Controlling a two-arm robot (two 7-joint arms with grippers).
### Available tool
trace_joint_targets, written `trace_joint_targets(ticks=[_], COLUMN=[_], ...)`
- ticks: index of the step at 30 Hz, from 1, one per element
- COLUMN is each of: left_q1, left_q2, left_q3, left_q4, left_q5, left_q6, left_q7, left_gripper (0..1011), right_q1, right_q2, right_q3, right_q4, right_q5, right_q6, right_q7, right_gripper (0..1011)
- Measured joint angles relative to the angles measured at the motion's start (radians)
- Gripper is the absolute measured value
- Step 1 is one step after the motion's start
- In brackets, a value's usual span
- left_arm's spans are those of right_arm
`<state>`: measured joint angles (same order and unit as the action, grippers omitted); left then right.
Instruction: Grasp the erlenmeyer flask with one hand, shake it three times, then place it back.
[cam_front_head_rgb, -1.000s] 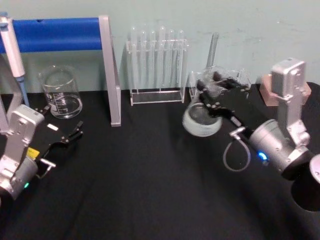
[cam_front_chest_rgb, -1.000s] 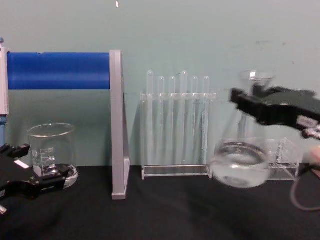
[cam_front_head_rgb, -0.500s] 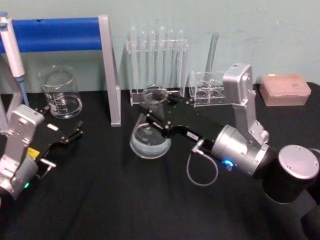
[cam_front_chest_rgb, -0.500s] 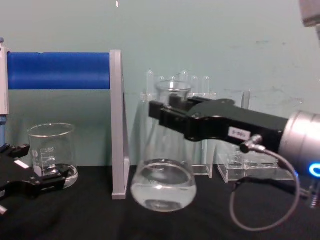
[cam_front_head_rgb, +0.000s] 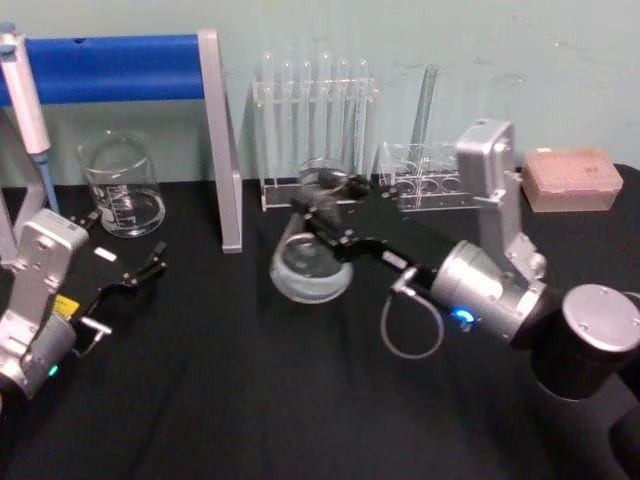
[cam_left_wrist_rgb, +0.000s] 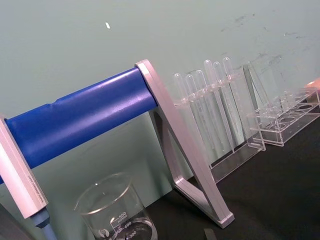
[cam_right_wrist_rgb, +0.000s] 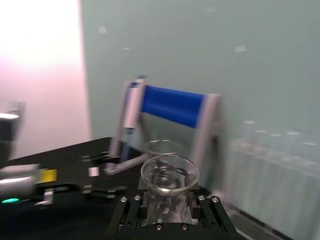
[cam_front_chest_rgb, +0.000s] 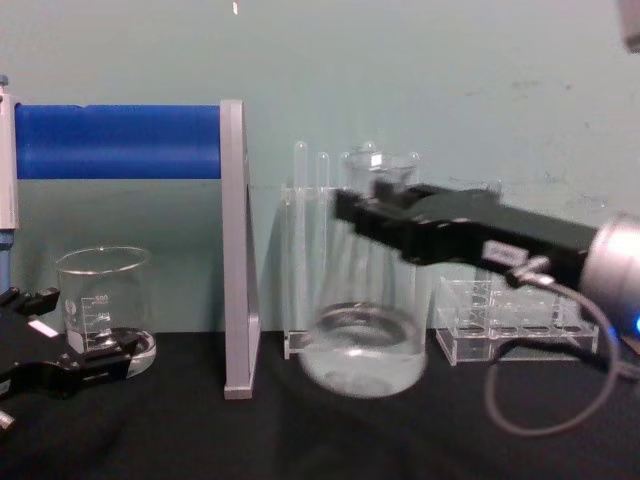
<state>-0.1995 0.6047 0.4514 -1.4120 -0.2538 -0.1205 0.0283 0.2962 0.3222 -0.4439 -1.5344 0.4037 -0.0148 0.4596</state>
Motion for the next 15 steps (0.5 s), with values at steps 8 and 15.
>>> trace_joint_targets(ticks=[8, 15], left_q1=[0.000, 0.000], left_q2=[0.000, 0.000], left_q3=[0.000, 0.000], left_q4=[0.000, 0.000], left_q5=[0.000, 0.000], left_q6=[0.000, 0.000], left_q7=[0.000, 0.000], left_gripper=[1001, 1001], right_q1=[-0.071, -0.135], right_q2=[0.023, 0.027], right_q3=[0.110, 0.198], right_q4=[-0.052, -0.101], right_q5=[-0.027, -0.060], right_q6=[-0.003, 0.008], right_q7=[-0.151, -0.251], right_gripper=[450, 449])
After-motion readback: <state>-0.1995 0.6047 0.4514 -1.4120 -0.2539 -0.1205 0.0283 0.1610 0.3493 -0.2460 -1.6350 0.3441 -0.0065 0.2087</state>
